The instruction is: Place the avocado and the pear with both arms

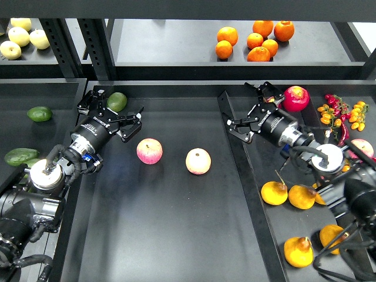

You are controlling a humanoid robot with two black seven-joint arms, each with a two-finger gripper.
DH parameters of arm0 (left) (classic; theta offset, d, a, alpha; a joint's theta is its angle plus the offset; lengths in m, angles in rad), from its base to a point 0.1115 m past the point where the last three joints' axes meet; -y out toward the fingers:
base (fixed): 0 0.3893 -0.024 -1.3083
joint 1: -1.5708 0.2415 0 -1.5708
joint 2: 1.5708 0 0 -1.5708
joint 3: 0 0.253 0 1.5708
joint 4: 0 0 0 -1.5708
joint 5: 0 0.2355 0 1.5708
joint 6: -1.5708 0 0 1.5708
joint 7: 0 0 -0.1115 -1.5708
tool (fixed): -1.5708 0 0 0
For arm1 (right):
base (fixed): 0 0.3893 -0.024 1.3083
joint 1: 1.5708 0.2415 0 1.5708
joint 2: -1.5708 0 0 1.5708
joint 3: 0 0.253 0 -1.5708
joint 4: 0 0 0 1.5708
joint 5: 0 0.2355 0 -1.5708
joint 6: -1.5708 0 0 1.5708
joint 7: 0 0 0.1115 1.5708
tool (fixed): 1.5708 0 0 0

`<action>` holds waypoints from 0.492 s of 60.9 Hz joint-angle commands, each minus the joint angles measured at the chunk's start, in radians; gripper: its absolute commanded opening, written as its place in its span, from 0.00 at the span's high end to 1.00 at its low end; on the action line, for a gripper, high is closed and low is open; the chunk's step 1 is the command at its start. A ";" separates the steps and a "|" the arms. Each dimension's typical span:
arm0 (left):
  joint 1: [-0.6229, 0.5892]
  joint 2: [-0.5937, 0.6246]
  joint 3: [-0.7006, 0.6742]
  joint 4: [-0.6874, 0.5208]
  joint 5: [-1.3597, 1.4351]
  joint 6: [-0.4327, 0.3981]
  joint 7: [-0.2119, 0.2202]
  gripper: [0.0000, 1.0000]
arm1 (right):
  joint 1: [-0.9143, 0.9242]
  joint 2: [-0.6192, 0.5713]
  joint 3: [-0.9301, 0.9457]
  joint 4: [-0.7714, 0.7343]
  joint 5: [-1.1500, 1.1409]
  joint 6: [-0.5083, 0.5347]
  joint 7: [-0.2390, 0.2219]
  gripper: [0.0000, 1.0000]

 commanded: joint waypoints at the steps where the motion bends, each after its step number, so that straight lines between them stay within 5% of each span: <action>1: -0.008 0.000 0.014 0.013 0.001 0.000 0.000 0.01 | 0.002 0.001 0.029 -0.032 -0.005 0.000 0.017 0.01; 8: -0.022 0.000 0.027 0.023 0.001 0.000 0.000 0.01 | 0.000 0.001 0.041 -0.058 -0.018 0.000 0.050 0.01; 30: -0.040 0.000 0.044 0.044 0.001 0.000 0.000 0.01 | -0.001 0.001 0.061 -0.057 -0.025 0.000 0.050 0.01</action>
